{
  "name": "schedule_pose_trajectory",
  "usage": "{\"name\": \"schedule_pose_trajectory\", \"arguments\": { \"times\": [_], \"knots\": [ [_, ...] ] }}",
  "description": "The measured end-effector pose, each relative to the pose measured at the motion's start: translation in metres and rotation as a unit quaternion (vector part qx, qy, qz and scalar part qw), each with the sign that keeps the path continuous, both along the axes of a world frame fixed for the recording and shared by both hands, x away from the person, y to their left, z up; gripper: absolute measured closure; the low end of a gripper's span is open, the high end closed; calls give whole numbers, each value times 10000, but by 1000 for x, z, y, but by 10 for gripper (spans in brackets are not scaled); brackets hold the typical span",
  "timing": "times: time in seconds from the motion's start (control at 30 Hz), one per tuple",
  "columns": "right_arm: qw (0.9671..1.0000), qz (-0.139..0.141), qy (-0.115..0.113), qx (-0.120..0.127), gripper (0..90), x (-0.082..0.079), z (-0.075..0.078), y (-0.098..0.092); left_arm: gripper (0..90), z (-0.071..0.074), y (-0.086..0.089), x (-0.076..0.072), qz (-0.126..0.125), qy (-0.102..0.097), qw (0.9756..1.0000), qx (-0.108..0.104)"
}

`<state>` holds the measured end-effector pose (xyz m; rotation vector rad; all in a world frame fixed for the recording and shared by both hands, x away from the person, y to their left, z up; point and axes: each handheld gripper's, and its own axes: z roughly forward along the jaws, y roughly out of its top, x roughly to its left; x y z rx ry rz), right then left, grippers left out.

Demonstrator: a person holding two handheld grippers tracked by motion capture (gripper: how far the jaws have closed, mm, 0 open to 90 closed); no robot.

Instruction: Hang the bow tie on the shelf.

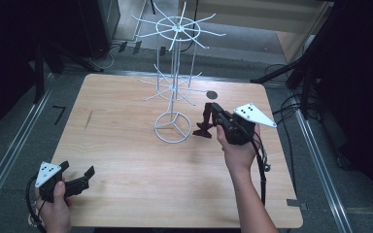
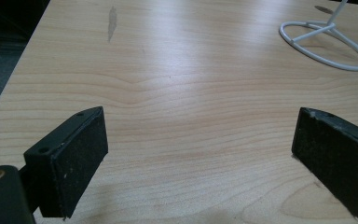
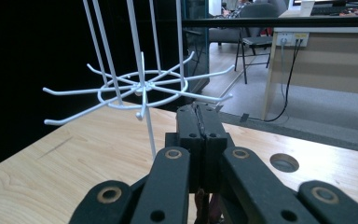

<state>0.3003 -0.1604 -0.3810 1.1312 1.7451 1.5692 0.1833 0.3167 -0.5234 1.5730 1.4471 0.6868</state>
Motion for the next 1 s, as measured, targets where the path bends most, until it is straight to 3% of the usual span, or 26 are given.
{"name": "schedule_pose_trajectory", "arguments": {
  "times": [1.0],
  "knots": [
    [9996,188,-148,144,900,1,20,22,38,0,1,0,6,-21,10000,-59]
  ]
}}
